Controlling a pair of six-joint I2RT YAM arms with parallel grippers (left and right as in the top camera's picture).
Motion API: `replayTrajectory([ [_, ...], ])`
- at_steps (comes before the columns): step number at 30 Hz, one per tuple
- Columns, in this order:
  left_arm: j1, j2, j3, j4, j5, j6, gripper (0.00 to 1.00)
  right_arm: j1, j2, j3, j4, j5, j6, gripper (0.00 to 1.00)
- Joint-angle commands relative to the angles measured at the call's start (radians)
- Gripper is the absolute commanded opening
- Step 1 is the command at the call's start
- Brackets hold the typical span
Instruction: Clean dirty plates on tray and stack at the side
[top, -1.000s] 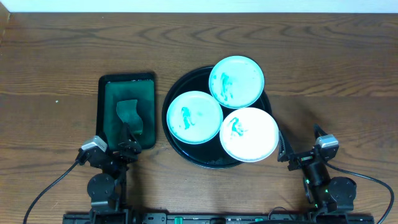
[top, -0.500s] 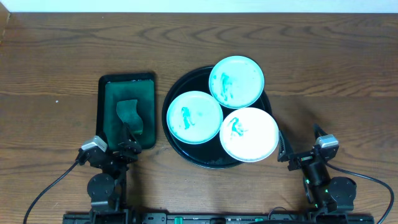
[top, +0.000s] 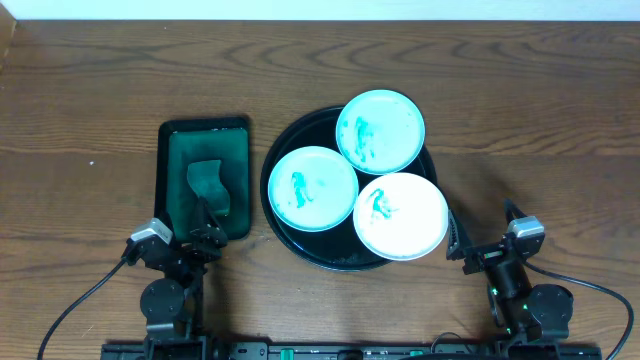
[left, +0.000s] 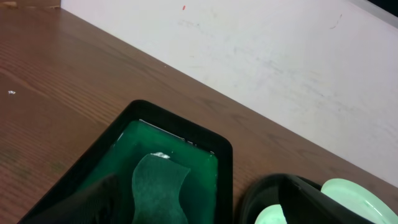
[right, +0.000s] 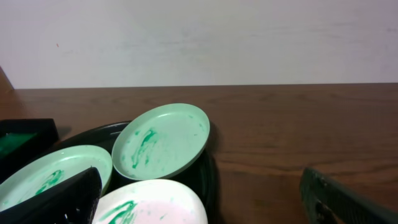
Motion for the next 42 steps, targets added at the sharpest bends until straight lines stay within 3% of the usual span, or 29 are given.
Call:
replayTrajectory([
  [1, 0.005, -0.006, -0.027, -0.028, 0.010, 0.010, 0.81, 0.011, -0.006, -0.002, -0.005, 0.006, 0.010, 0.99],
  [19, 0.005, -0.006, -0.027, -0.021, 0.013, -0.006, 0.81, 0.011, -0.006, -0.002, -0.005, 0.006, 0.010, 0.99],
  [28, 0.004, 0.029, 0.050, -0.047, 0.248, -0.033, 0.81, 0.011, -0.006, -0.002, -0.005, 0.006, 0.011, 0.99],
  [32, 0.004, 0.149, 0.197, -0.143, 0.237, -0.011, 0.81, 0.011, -0.006, -0.002, -0.005, 0.006, 0.010, 0.99],
  [37, 0.004, 0.420, 0.446, -0.275, 0.237, -0.001, 0.81, 0.011, -0.006, -0.002, -0.005, 0.006, 0.010, 0.99],
  [42, 0.002, 0.758, 0.753, -0.535, 0.237, 0.004, 0.81, 0.011, -0.006, -0.002, -0.005, 0.006, 0.010, 0.99],
])
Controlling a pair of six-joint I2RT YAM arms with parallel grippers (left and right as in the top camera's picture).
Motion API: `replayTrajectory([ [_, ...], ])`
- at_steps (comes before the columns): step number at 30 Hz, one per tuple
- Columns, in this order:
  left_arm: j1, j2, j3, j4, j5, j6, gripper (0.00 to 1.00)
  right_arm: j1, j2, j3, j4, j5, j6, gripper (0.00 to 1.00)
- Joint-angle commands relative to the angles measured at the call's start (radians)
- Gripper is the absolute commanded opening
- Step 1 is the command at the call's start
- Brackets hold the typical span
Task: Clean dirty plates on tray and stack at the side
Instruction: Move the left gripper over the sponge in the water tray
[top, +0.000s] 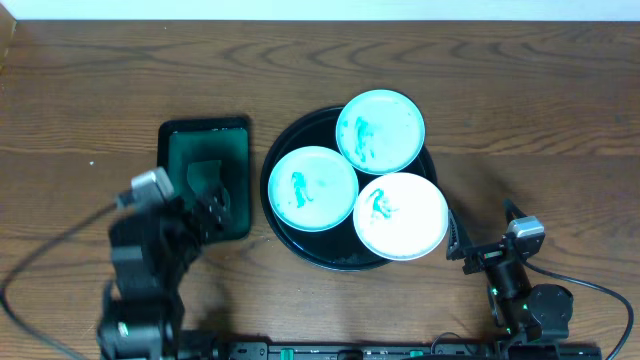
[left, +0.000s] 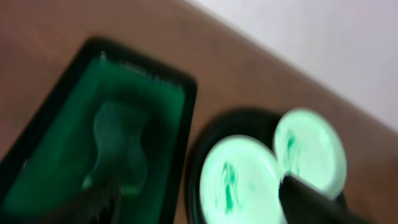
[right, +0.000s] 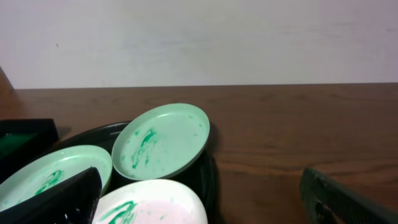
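Note:
Three plates smeared with green lie on a round black tray (top: 290, 235): a mint one at the back (top: 380, 132), a mint one on the left (top: 313, 188) and a white one at the front right (top: 401, 216). A green cloth (top: 205, 178) lies in a rectangular green basin (top: 238, 130) left of the tray. My left gripper (top: 200, 212) hangs open above the basin's near end, holding nothing; its view is blurred, with the cloth (left: 121, 146) below it. By the table's front right, my right gripper (top: 482, 225) rests open and empty, beside the white plate (right: 155, 202).
Brown wooden table (top: 520, 110) all round, with a pale wall behind its far edge. Cables run from both arm bases at the front edge.
My left arm has risen from its low rest at the front edge and now looks down on the basin and plates. The right arm, plates and cloth have not moved.

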Motion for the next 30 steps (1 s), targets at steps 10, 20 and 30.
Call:
replayTrajectory([
  [10, 0.002, 0.634, 0.576, -0.574, 0.004, 0.151, 0.81, 0.011, -0.006, -0.002, -0.005, 0.005, 0.010, 0.99],
  [20, 0.002, 0.735, 0.576, -0.602, -0.033, 0.150, 0.82, 0.011, -0.006, -0.002, -0.003, 0.008, 0.011, 0.99],
  [30, 0.002, 0.734, 0.575, -0.606, -0.033, 0.150, 0.81, 0.011, -0.002, 0.019, 0.045, -0.249, 0.121, 0.99],
])
